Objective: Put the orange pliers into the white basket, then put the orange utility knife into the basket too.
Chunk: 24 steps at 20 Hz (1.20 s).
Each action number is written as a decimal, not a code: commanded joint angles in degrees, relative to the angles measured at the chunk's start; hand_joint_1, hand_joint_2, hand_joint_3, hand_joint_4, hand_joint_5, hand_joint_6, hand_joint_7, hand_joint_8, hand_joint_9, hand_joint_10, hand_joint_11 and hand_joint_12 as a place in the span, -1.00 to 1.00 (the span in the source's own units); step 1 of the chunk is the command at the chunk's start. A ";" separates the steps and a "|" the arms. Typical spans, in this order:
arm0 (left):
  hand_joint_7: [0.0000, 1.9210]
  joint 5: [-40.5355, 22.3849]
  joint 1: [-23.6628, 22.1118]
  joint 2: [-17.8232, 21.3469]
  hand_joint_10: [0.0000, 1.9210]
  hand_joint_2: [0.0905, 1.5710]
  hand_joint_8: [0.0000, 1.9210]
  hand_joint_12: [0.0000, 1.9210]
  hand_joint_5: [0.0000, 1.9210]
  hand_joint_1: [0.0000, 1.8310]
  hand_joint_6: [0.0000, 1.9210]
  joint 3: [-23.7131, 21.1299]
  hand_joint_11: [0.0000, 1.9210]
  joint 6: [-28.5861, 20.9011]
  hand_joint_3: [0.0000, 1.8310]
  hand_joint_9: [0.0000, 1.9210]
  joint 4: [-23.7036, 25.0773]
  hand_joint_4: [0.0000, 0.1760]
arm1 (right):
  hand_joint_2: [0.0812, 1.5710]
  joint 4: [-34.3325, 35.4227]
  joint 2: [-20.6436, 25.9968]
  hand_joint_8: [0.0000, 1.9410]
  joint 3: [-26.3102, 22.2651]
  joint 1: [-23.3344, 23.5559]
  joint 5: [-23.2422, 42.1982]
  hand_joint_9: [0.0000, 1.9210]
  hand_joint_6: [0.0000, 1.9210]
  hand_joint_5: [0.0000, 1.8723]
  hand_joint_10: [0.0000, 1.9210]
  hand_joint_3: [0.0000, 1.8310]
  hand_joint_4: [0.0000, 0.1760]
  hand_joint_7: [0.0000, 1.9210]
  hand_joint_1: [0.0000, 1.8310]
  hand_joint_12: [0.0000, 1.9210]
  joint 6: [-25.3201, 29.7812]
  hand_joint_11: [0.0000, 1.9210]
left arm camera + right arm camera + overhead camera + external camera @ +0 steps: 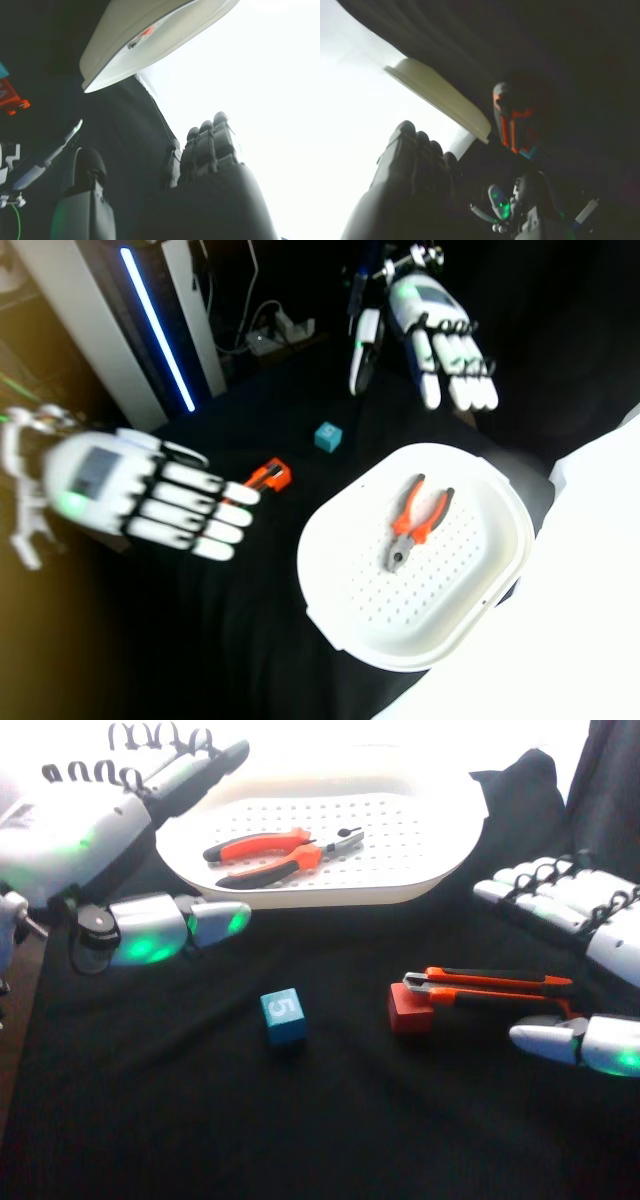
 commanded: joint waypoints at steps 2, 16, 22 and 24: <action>-1.00 -8.65 0.22 0.69 -1.00 0.44 -1.00 -1.00 -1.00 -0.37 -1.00 -0.18 -1.00 -0.78 -0.98 -1.00 1.00 -0.30 | 0.52 -0.79 -1.06 -1.00 0.99 1.77 4.97 -0.97 -1.00 -1.00 -0.99 -0.99 -1.00 -1.00 -0.34 -0.98 0.10 -0.99; -1.00 -10.30 2.45 0.87 -1.00 0.49 -1.00 -1.00 -1.00 -0.36 -1.00 -1.17 -1.00 -1.37 -0.99 -1.00 0.84 -0.06 | 0.61 -3.71 -5.36 -0.03 4.00 5.46 -1.31 -0.82 -0.96 -0.51 0.47 -1.00 -1.00 -0.62 -0.07 0.86 0.09 -1.00; -1.00 -10.52 2.67 0.85 -1.00 0.51 -1.00 -1.00 -1.00 -0.38 -1.00 -1.25 -1.00 -1.47 -0.99 -1.00 0.83 -0.08 | 0.72 -3.70 -5.89 0.68 4.42 6.16 -1.65 -0.52 0.68 -0.56 0.47 -1.00 -1.00 -0.29 0.20 0.82 0.08 -0.74; -1.00 -10.67 2.84 0.86 -1.00 0.52 -1.00 -1.00 -1.00 -0.40 -1.00 -1.26 -1.00 -1.51 -0.99 -1.00 0.80 -0.02 | 0.68 -4.30 -5.89 0.61 4.39 6.91 -1.62 -0.38 0.69 -0.56 0.71 -1.00 -1.00 -0.31 0.37 0.92 0.06 -0.72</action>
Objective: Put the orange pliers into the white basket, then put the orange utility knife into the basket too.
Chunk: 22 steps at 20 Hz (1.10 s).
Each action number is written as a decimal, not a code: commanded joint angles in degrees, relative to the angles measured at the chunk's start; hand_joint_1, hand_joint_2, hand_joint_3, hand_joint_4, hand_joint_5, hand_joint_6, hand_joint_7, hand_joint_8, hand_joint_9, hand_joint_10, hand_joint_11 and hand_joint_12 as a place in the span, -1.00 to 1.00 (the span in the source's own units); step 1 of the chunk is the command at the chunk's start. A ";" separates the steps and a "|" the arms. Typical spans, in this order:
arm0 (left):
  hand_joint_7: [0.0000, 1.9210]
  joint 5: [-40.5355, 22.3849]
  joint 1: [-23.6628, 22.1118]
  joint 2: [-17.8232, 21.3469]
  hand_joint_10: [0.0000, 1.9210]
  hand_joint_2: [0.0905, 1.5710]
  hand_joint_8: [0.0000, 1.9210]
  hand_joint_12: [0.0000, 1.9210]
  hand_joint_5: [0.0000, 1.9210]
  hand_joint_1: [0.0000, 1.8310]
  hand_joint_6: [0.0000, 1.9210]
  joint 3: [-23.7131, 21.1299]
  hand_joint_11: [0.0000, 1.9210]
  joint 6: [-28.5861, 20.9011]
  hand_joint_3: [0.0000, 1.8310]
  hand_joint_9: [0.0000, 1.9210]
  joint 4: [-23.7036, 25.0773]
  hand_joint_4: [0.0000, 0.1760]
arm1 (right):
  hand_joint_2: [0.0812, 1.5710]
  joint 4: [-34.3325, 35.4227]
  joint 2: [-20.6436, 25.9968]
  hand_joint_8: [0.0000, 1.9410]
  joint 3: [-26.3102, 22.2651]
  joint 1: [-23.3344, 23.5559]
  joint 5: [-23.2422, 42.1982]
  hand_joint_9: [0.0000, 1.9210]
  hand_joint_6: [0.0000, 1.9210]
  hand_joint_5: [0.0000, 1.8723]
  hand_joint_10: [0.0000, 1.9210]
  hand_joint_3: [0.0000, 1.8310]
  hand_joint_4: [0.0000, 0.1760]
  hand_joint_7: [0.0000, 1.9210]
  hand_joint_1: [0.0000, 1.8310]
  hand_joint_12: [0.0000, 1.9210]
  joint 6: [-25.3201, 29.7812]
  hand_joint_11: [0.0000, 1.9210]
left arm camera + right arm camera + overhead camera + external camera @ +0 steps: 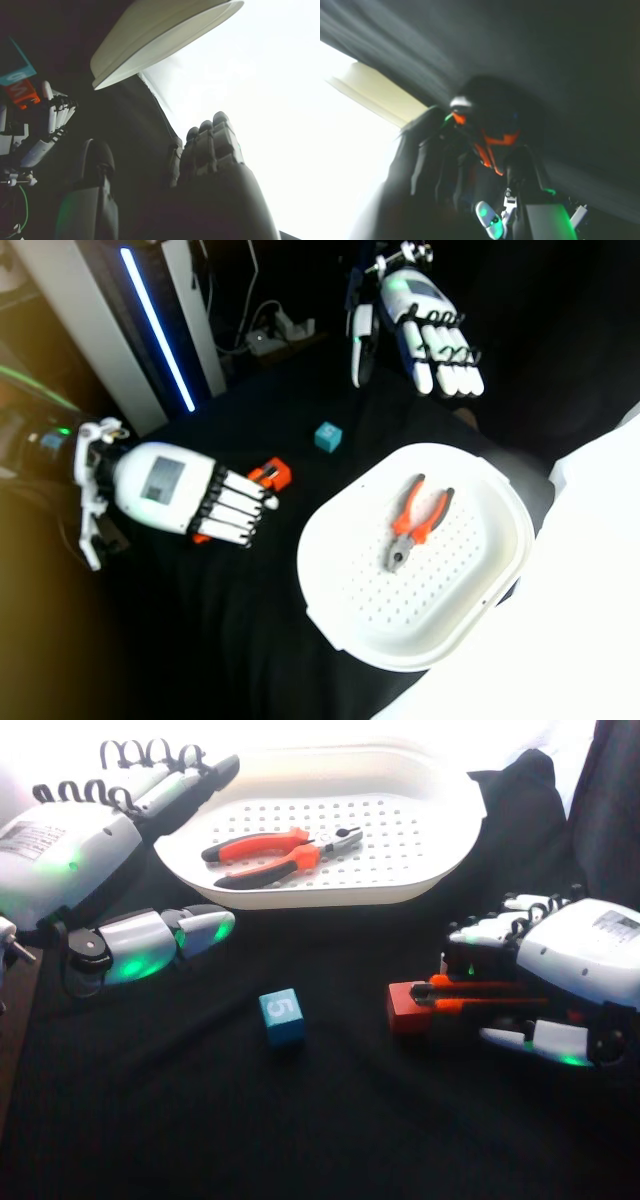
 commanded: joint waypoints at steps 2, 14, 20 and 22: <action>-1.00 -7.40 -0.18 0.21 -1.00 0.53 -1.00 -1.00 -1.00 -0.39 -1.00 -0.02 -1.00 -0.30 -0.99 -1.00 0.67 -0.19 | 0.64 -1.60 -0.11 0.52 -0.08 1.59 7.07 -0.29 0.63 -0.52 0.71 -1.00 -1.00 -0.27 0.43 0.81 0.04 -0.59; -1.00 -7.99 0.64 0.22 -1.00 0.55 -1.00 -1.00 -1.00 -0.39 -1.00 -0.09 -1.00 -0.49 -1.00 -1.00 0.02 -0.24 | 0.72 -4.21 3.81 0.79 -0.85 7.92 11.61 -0.40 0.62 -0.52 0.95 -1.00 -1.00 -0.30 0.22 1.00 0.05 -0.38; -1.00 -8.30 0.89 0.11 -1.00 0.55 -1.00 -1.00 -1.00 -0.40 -1.00 -0.08 -1.00 -0.49 -1.00 -1.00 -0.33 0.11 | 0.68 -4.40 0.31 0.73 4.51 16.22 6.66 -0.21 0.55 -0.46 0.82 -1.00 -1.00 -0.27 0.25 1.00 0.01 -0.13; -1.00 -8.42 1.00 0.06 -1.00 0.56 -1.00 -1.00 -1.00 -0.34 -1.00 -0.09 -1.00 -0.52 -1.00 -1.00 -0.48 -0.27 | 0.69 -4.38 -2.09 0.77 7.12 18.71 3.91 -0.19 0.54 -0.44 0.92 -1.00 -1.00 -0.30 0.23 1.00 -0.03 -0.02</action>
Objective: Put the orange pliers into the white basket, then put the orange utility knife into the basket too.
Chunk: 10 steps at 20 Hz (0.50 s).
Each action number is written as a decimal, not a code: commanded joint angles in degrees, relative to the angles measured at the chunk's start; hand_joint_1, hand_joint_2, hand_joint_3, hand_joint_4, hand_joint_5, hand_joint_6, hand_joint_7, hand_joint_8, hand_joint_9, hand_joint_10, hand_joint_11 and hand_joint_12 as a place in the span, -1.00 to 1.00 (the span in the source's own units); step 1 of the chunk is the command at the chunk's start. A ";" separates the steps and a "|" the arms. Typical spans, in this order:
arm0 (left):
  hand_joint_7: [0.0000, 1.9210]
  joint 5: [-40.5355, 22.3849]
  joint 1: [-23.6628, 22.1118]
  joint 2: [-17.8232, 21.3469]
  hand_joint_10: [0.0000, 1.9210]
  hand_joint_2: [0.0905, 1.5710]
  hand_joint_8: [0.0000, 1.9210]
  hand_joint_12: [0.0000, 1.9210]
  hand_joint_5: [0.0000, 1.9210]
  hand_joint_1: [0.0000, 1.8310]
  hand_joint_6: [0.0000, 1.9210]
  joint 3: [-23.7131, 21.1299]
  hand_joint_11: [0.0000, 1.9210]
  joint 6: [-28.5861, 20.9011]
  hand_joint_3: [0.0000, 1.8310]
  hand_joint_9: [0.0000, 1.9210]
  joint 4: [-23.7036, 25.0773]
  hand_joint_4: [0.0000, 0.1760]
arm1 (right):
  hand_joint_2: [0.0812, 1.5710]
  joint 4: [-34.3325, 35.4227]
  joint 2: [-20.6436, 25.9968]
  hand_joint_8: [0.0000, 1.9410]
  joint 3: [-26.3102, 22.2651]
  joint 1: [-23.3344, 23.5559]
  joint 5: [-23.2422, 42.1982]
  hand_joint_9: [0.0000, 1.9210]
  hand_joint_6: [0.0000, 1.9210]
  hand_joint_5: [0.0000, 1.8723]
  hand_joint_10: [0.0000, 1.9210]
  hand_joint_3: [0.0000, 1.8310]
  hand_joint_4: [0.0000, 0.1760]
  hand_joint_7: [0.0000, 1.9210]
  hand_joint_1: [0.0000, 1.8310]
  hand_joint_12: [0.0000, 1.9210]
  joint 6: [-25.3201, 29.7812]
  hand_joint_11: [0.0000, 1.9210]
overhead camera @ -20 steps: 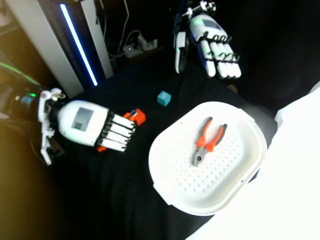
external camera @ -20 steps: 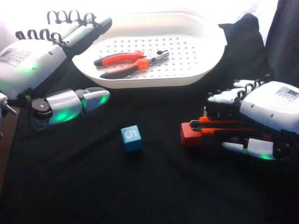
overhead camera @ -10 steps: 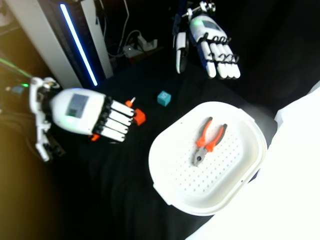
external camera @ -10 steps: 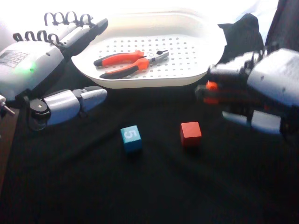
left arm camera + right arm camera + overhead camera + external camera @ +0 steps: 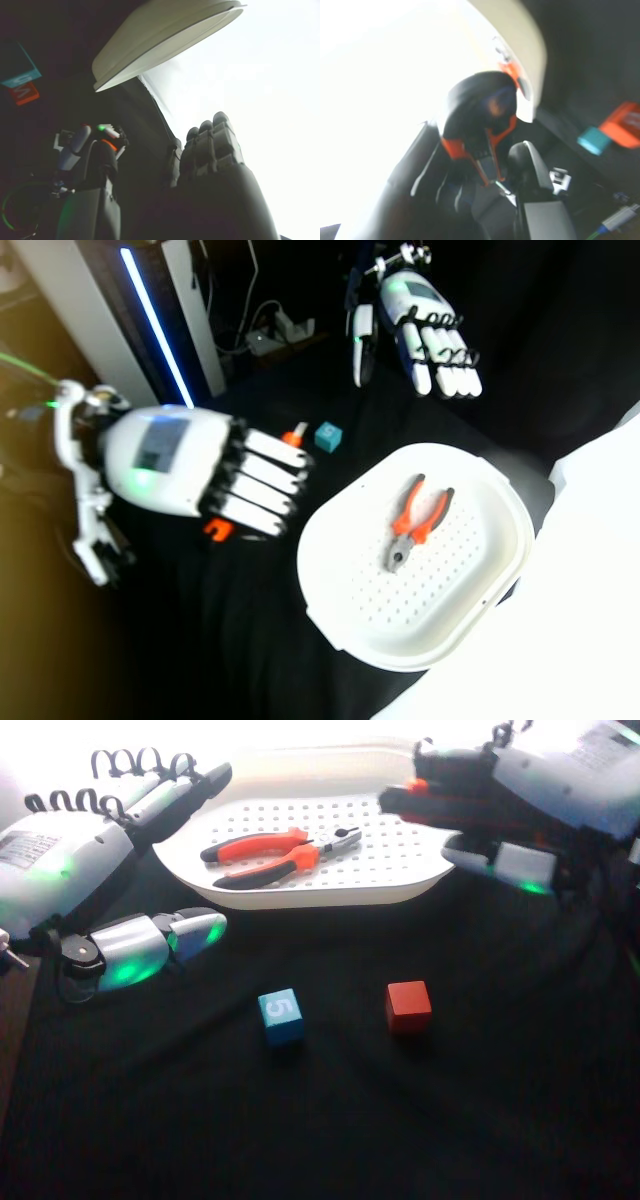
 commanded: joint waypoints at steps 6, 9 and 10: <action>-1.00 -8.78 0.84 -0.28 -1.00 0.57 -1.00 -1.00 -1.00 -0.34 -1.00 -0.11 -1.00 -1.00 -0.99 -1.00 -0.52 -0.30 | 0.67 -0.08 -10.31 0.77 9.66 7.58 -7.02 -0.01 0.47 -0.44 0.95 -1.00 -1.00 -0.26 0.28 1.00 -2.71 0.13; -1.00 -9.80 1.27 -0.58 -1.00 0.55 -1.00 -1.00 -1.00 -0.29 -1.00 -0.02 -1.00 -1.07 -1.00 -1.00 -1.54 -0.32 | 0.65 -0.17 -15.35 0.56 15.70 8.76 -12.94 -0.24 0.59 -0.43 0.61 -1.00 -1.00 -0.24 0.23 0.91 -2.72 -0.19; -1.00 -10.14 1.44 -0.68 -1.00 0.55 -1.00 -1.00 -1.00 -0.29 -1.00 0.02 -1.00 -1.18 -1.00 -1.00 -1.74 -0.32 | 0.65 0.24 -16.65 0.56 17.45 8.97 -14.79 -0.24 0.59 -0.43 0.61 -1.00 -1.00 -0.24 0.23 0.91 -2.72 -0.19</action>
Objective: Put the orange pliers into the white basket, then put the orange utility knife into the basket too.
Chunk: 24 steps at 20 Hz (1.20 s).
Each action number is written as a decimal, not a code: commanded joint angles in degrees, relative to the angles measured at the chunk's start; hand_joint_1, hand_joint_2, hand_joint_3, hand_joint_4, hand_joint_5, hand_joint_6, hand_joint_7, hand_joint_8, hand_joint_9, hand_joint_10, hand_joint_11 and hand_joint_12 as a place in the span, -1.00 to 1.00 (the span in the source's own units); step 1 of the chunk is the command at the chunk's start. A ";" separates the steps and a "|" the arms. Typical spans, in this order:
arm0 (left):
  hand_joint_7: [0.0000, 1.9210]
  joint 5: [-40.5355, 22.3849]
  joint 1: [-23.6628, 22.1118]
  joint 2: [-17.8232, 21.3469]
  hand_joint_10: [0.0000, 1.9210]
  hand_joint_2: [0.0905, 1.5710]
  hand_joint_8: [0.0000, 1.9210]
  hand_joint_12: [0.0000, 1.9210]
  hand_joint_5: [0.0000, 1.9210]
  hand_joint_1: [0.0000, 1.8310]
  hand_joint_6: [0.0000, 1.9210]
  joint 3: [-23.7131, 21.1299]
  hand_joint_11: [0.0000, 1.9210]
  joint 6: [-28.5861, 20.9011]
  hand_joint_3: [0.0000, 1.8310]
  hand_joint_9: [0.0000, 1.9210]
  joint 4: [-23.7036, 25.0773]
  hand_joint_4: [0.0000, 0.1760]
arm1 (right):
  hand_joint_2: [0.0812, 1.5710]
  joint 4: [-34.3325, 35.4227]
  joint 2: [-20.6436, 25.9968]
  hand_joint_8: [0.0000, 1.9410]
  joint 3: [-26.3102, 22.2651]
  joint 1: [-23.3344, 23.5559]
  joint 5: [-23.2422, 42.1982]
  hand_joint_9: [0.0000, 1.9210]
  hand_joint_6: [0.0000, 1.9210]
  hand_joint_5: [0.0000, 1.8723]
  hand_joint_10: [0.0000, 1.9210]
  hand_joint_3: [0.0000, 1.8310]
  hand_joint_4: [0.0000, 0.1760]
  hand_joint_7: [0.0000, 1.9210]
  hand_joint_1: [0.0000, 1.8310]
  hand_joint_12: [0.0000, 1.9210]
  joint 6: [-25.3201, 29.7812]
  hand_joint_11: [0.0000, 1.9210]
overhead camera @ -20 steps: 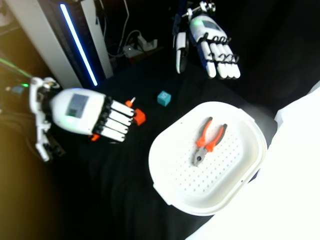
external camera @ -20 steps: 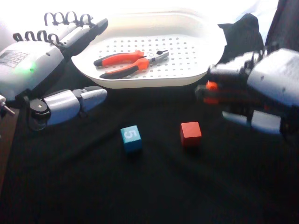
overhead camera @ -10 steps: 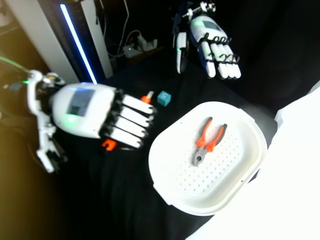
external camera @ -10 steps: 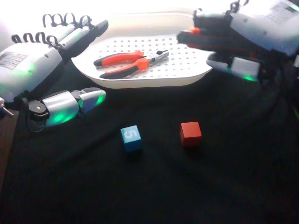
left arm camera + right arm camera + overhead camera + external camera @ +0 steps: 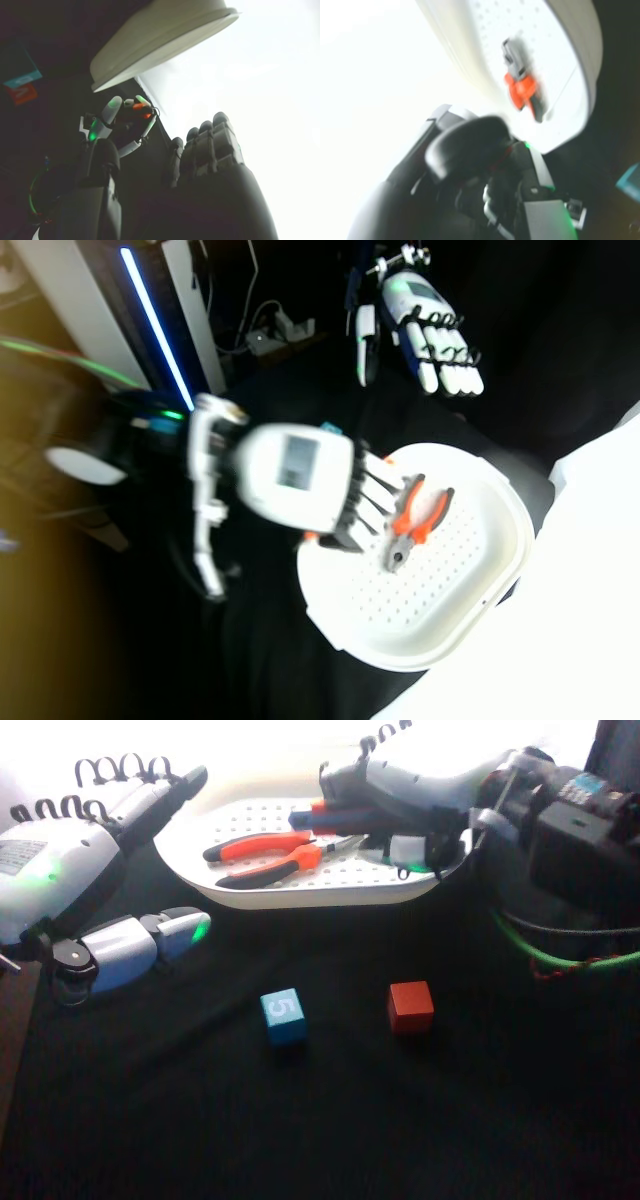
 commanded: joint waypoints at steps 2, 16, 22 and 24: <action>-1.00 -7.61 -0.37 -0.37 -1.00 0.58 -1.00 -1.00 -1.00 -0.32 -1.00 0.27 -1.00 -0.44 -1.00 -1.00 1.41 -0.24 | 0.70 1.40 -0.91 0.62 2.02 1.31 3.89 -0.44 0.70 -0.51 0.49 -0.99 -1.00 -0.30 0.19 0.91 -0.22 -0.46; -1.00 -7.80 0.13 -0.06 -1.00 0.55 -1.00 -1.00 -1.00 -0.37 -1.00 -0.10 -1.00 -0.68 -1.00 -1.00 1.25 -0.34 | 0.36 0.24 13.52 -1.00 -12.48 2.10 14.92 -1.00 -1.00 -1.00 -1.00 -1.00 -0.73 -1.00 -0.57 -1.00 -0.21 -1.00; -1.00 -11.30 2.95 2.26 -1.00 0.54 -1.00 -1.00 -1.00 -0.42 -1.00 -2.44 -1.00 -0.69 -1.00 -1.00 0.67 0.06 | 0.55 -0.55 25.95 -1.00 -25.26 -4.96 28.29 -1.00 -1.00 -1.00 -1.00 -0.97 0.31 -1.00 -0.76 -1.00 -0.21 -1.00; -1.00 -12.76 3.91 3.24 -1.00 0.55 -1.00 -1.00 -1.00 -0.36 -1.00 -3.28 -1.00 -0.69 -1.00 -1.00 0.56 -0.10 | 0.55 -0.41 29.43 -1.00 -28.23 -7.92 31.82 -1.00 -1.00 -1.00 -1.00 -0.98 0.33 -1.00 -0.76 -1.00 -0.21 -1.00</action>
